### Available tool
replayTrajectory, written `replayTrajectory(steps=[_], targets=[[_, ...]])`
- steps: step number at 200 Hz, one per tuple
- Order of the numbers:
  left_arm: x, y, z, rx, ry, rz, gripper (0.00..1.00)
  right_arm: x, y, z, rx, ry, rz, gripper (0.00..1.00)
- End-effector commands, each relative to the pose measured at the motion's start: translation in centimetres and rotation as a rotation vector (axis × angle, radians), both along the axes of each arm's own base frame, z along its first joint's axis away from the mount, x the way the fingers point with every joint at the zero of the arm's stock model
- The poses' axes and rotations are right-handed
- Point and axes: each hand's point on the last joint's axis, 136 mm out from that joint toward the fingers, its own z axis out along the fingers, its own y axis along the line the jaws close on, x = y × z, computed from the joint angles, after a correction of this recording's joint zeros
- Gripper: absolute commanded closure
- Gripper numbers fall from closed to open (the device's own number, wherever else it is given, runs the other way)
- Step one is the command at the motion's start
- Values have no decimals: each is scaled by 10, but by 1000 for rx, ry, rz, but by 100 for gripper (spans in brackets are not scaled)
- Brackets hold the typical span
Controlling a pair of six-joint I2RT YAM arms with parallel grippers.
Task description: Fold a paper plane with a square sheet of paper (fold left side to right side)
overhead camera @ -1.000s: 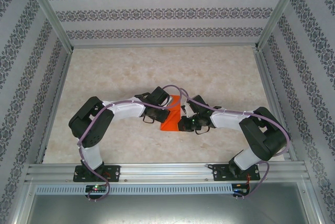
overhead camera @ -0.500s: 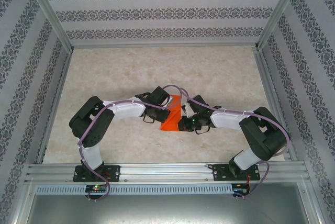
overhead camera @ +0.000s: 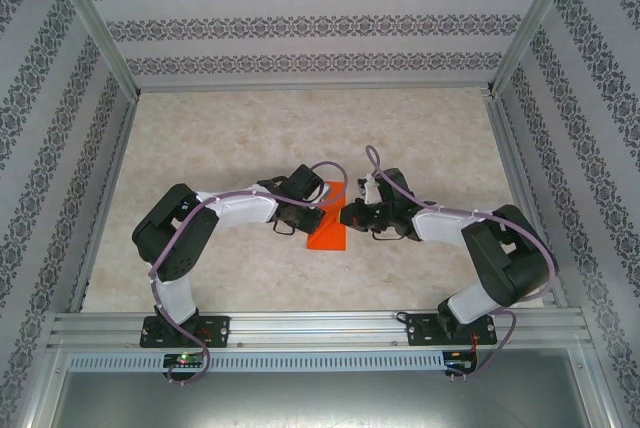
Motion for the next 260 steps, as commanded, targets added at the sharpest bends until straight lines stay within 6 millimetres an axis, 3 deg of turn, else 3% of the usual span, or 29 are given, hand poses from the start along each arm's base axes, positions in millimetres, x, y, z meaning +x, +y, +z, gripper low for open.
replayTrajectory(steps=[1, 39, 100, 232, 260], targets=[[-4, 8, -12, 38, 32, -16, 100, 18, 16, 16, 63, -44, -5, 100], [-5, 7, -13, 38, 34, -14, 100, 27, 29, 10, 59, -38, 13, 100], [-5, 8, -14, 50, 33, -15, 100, 28, 34, -17, 18, 20, 24, 100], [-5, 8, -16, 73, 34, -22, 100, 14, 11, -51, -150, 40, 46, 100], [-6, 8, -12, 69, 30, -22, 93, 11, 6, -57, -179, 46, 47, 100]])
